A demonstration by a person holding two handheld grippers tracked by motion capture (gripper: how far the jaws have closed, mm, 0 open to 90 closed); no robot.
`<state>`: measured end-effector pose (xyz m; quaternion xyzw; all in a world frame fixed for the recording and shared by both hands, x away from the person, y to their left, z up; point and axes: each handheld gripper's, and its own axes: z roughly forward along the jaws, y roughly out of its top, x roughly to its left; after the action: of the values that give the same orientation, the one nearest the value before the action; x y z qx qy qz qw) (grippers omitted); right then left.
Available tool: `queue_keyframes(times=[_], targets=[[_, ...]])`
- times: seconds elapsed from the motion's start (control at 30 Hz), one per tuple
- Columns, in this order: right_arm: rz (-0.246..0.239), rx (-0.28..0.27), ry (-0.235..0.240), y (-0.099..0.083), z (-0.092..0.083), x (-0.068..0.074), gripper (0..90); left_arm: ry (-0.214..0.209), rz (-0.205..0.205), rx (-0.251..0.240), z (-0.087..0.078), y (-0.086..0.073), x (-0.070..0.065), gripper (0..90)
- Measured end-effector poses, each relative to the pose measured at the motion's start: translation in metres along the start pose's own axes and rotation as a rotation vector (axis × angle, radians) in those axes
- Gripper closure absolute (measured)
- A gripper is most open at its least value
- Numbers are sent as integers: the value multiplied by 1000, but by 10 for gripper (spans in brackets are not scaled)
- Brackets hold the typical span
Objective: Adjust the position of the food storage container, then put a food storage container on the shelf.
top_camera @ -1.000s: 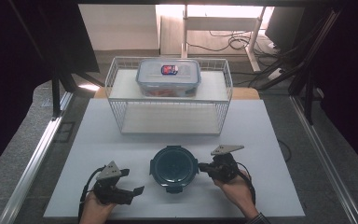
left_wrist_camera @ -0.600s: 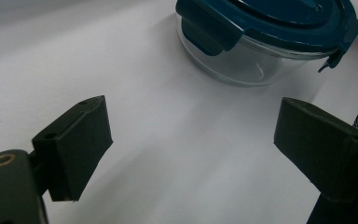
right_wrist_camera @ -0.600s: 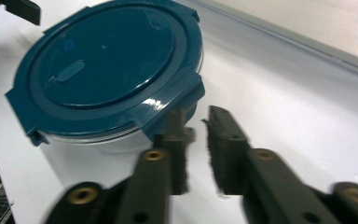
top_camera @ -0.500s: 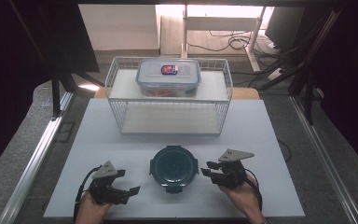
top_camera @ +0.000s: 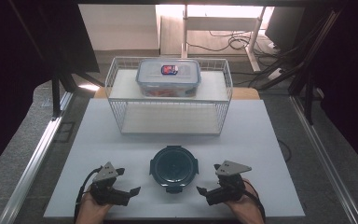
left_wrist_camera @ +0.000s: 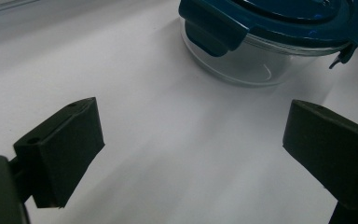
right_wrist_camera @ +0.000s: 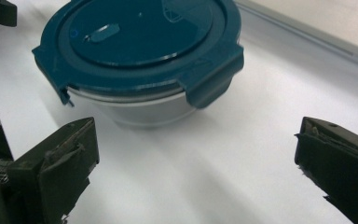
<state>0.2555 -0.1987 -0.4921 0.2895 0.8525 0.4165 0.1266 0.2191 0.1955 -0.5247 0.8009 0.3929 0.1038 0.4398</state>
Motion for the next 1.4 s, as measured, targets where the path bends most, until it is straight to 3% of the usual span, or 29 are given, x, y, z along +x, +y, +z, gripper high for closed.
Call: queue_keyframes(times=[0.17, 0.63, 0.8, 0.97, 1.03, 1.23, 1.4], targets=[[41, -8, 8, -6, -3, -5, 0, -10, -13, -6, 0, 0, 0, 41], [30, 5, 2, -2, -3, -7, 0, -13, 22, -6, 5, -1, -3, 34], [56, -10, 10, 2, -4, -9, 1, -31, 2, 2, 7, 3, -4, 42], [43, 7, -2, 9, 1, -8, 0, -49, -27, -4, 9, 10, -4, 27], [60, 16, 17, 13, 3, -8, 0, -60, -39, -4, 10, 15, -3, 23], [117, 41, 70, 30, 8, -9, 14, -164, -95, -56, 12, 37, 6, 31], [150, 88, 135, 37, 13, -16, 63, -210, -100, -23, 25, 58, 11, 41]])
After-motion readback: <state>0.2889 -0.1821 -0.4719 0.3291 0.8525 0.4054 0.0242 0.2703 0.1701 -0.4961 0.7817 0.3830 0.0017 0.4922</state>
